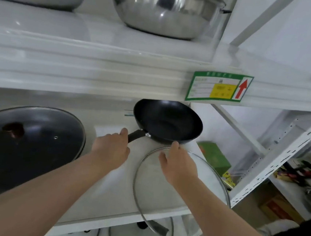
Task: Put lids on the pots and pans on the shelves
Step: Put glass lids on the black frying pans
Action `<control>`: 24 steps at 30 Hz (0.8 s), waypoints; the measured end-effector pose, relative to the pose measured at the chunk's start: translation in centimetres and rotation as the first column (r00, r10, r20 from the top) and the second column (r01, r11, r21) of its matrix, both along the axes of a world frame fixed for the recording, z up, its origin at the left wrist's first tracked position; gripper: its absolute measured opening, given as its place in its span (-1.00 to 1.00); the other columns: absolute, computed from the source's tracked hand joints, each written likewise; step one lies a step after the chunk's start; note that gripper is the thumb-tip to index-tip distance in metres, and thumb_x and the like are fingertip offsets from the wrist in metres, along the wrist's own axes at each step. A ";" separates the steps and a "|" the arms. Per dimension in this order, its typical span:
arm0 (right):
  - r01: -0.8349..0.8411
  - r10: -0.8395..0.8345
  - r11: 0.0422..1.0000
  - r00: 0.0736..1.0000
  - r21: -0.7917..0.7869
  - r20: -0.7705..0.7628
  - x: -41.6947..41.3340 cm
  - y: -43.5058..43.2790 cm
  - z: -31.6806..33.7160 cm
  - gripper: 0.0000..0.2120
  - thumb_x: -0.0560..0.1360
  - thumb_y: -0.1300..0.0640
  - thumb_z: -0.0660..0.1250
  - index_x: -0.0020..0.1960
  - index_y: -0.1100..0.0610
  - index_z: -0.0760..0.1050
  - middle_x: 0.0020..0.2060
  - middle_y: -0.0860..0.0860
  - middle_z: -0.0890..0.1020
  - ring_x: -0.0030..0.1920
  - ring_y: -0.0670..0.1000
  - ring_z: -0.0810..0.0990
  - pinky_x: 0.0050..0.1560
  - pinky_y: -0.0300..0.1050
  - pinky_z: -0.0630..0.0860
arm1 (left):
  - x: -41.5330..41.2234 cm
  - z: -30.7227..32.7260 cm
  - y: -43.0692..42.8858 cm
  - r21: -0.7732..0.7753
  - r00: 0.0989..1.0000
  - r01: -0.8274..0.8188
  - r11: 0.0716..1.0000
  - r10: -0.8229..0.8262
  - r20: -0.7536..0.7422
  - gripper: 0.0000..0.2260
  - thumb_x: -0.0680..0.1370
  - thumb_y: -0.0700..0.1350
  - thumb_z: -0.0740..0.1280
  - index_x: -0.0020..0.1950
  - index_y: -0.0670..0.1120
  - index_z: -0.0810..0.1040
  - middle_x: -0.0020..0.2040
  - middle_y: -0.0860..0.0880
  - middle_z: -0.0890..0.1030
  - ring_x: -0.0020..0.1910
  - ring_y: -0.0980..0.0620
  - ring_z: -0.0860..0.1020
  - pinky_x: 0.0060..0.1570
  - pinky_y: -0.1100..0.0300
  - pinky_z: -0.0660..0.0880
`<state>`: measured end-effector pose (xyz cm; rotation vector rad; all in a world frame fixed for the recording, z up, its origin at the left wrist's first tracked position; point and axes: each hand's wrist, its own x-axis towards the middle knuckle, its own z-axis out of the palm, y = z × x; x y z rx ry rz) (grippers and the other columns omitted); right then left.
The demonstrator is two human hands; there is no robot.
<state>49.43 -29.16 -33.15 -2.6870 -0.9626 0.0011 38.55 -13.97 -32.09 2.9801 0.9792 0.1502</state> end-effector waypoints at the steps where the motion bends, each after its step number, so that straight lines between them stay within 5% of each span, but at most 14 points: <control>1: 0.028 -0.027 0.999 0.999 -0.027 0.036 0.8 -0.5 -0.6 -0.67 0.59 -0.07 0.10 0.19 0.17 0.29 0.15 0.10 0.48 0.16 0.16 0.50 -0.03 0.03 0.48 | 1.1 -0.4 0.0 0.000 1.000 -0.015 1.000 0.015 -0.007 -0.75 0.61 0.01 0.14 0.21 -0.10 0.29 -0.19 -0.01 0.47 -0.22 -0.04 0.48 -0.43 0.18 0.26; 4: 0.148 -0.132 0.971 0.987 -0.187 0.094 3.1 -1.9 -2.7 -0.51 0.59 -0.16 0.07 0.37 0.14 0.22 0.29 0.09 0.32 0.26 0.15 0.38 0.04 0.00 0.48 | 3.8 -1.8 -0.1 0.048 0.997 -0.073 0.996 0.074 -0.034 -0.68 0.61 0.03 0.16 0.28 -0.11 0.27 0.07 -0.07 0.54 0.05 -0.07 0.50 -0.21 0.15 0.31; 9: 0.151 -0.126 0.928 0.988 -0.340 0.094 5.5 -3.1 -6.1 -0.55 0.59 -0.15 0.06 0.31 0.15 0.31 0.17 0.08 0.40 0.11 0.11 0.51 -0.22 -0.07 0.37 | 6.1 -4.7 -0.1 0.050 0.979 -0.193 0.980 0.195 -0.053 -0.48 0.58 -0.08 0.26 0.45 -0.12 0.10 0.25 -0.10 0.40 0.21 -0.08 0.43 0.11 0.05 0.40; 12: 0.121 -0.081 0.917 0.989 -0.380 0.120 5.7 -3.2 -7.0 -0.62 0.60 -0.11 0.00 0.17 0.14 0.37 -0.04 0.03 0.59 -0.11 0.08 0.60 -0.26 -0.10 0.36 | 6.0 -5.5 0.0 0.039 0.973 -0.222 0.974 0.224 -0.054 -0.49 0.54 -0.18 0.29 0.41 -0.13 0.13 0.19 -0.10 0.40 0.11 -0.07 0.46 -0.04 0.06 0.43; 16: 0.129 -0.114 0.912 0.992 -0.389 0.060 5.9 -2.8 -7.1 -0.76 0.59 0.05 0.04 0.12 0.14 0.39 -0.07 0.04 0.65 -0.06 0.09 0.63 -0.20 -0.10 0.41 | 5.4 -5.5 0.4 0.031 0.984 -0.139 0.990 0.142 -0.107 -0.65 0.54 -0.27 0.23 0.29 -0.14 0.24 -0.05 -0.08 0.42 -0.23 -0.06 0.45 -0.31 0.10 0.35; 21: 0.141 -0.156 0.917 0.988 -0.374 -0.009 5.3 -2.8 -6.5 -0.74 0.58 0.11 0.11 0.21 0.17 0.38 0.00 0.05 0.64 0.02 0.09 0.62 -0.14 -0.09 0.45 | 5.2 -5.7 -0.7 -0.173 0.992 -0.100 0.980 0.085 -0.091 -0.80 0.59 -0.28 0.18 0.21 -0.18 0.27 0.00 -0.15 0.55 -0.24 -0.09 0.47 -0.30 0.07 0.36; 24: 0.142 -0.163 0.931 0.986 -0.337 -0.033 4.3 -3.9 -6.6 -0.79 0.58 0.08 0.11 0.11 0.16 0.39 -0.17 0.02 0.61 -0.10 0.08 0.60 -0.19 -0.11 0.43 | 4.5 -5.2 -1.9 -0.185 0.991 -0.109 0.977 0.092 -0.098 -0.72 0.54 -0.37 0.17 0.23 -0.22 0.26 0.05 -0.19 0.56 -0.23 -0.10 0.44 -0.27 0.08 0.36</control>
